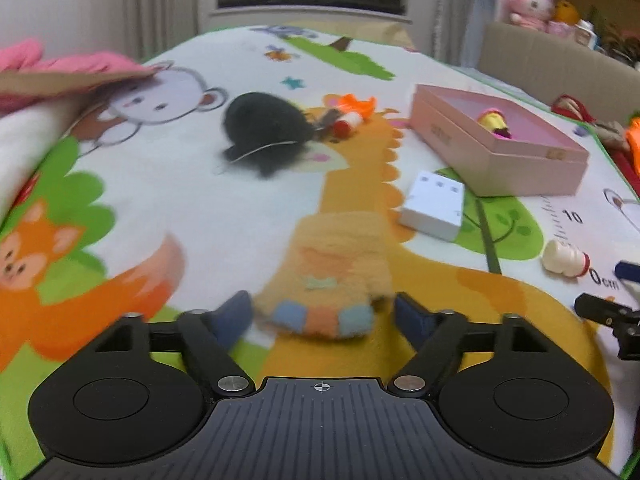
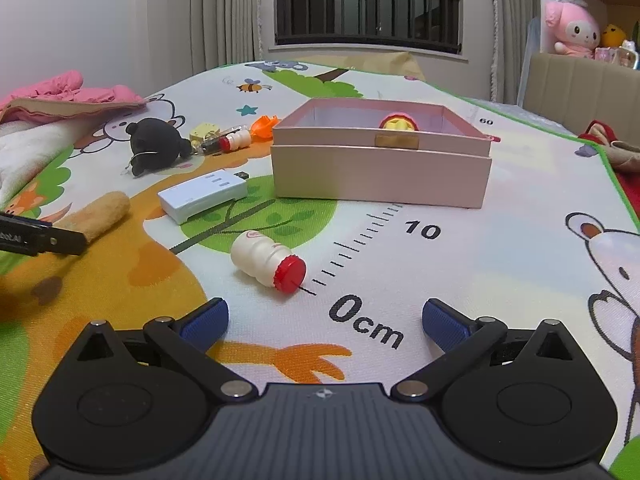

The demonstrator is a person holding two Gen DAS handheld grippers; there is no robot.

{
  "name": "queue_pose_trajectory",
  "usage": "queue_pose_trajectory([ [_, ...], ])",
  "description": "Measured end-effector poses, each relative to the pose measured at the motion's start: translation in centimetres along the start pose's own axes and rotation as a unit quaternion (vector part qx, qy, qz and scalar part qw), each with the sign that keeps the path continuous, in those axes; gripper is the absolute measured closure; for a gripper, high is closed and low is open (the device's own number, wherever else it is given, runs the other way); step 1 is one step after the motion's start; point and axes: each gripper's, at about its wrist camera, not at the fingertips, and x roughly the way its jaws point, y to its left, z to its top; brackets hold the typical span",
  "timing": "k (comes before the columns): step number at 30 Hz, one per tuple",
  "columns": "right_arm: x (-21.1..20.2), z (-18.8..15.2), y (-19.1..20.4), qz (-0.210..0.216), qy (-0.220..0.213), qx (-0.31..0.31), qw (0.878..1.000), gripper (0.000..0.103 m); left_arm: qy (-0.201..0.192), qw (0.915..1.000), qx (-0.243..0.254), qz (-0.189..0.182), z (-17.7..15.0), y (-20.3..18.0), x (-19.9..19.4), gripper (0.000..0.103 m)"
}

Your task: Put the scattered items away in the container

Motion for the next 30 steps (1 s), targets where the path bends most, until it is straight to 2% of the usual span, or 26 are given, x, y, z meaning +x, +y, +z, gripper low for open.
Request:
queue_pose_trajectory([
  [2,-0.4,0.5,0.2,-0.005,-0.005,0.001,1.000,0.001,0.001,0.9999,0.009,-0.007,0.3,-0.4,0.8,0.009],
  [4,-0.8,1.1,0.1,0.012,-0.014,0.022,1.000,0.005,0.003,0.9998,0.017,-0.009,0.6,-0.7,1.5,0.009],
  [7,-0.4,2.2,0.9,0.039,-0.011,0.041,0.998,0.015,0.003,0.9998,0.018,-0.011,1.1,-0.8,2.2,0.015],
  [8,-0.1,2.4,1.5,0.035,-0.010,0.032,0.999,0.019,0.003,0.9998,0.017,-0.013,1.2,-0.9,2.2,0.020],
  [9,0.3,2.6,2.2,0.030,-0.008,0.022,0.999,0.026,0.002,0.9997,0.016,-0.016,1.2,-0.9,2.1,0.022],
  [10,0.8,2.8,2.8,0.025,-0.004,0.013,1.000,0.029,0.002,0.9997,0.014,-0.020,1.1,-0.9,2.0,0.024],
  [13,2.0,3.2,3.7,0.013,0.012,0.009,1.000,0.041,-0.003,0.9995,0.005,-0.030,0.7,-0.7,1.0,0.023],
  [16,2.6,2.9,3.7,0.006,0.022,0.012,1.000,0.057,-0.006,0.9993,-0.006,-0.035,0.3,-0.2,0.3,0.017],
  [19,2.1,2.7,3.5,0.005,0.019,0.004,1.000,0.057,-0.009,0.9994,-0.015,-0.029,0.4,0.1,0.3,0.010],
  [22,1.0,2.3,3.4,0.009,0.014,-0.009,1.000,0.057,-0.006,0.9994,-0.021,-0.028,1.0,-0.3,1.1,0.010],
  [24,0.1,2.1,3.2,0.015,0.012,-0.014,1.000,0.057,-0.002,0.9997,-0.014,-0.020,1.3,-0.8,1.9,0.014],
  [26,-0.8,1.8,2.7,0.019,0.008,-0.017,1.000,0.057,0.006,1.0000,-0.003,-0.003,1.6,-1.5,2.7,0.026],
  [29,-2.1,1.4,1.8,0.024,0.004,-0.013,1.000,0.057,0.004,0.9999,0.008,0.007,1.6,-2.3,2.7,0.038],
  [30,-2.5,1.3,1.4,0.027,0.003,-0.011,1.000,0.057,0.005,0.9999,0.009,0.006,1.6,-2.5,2.5,0.038],
])
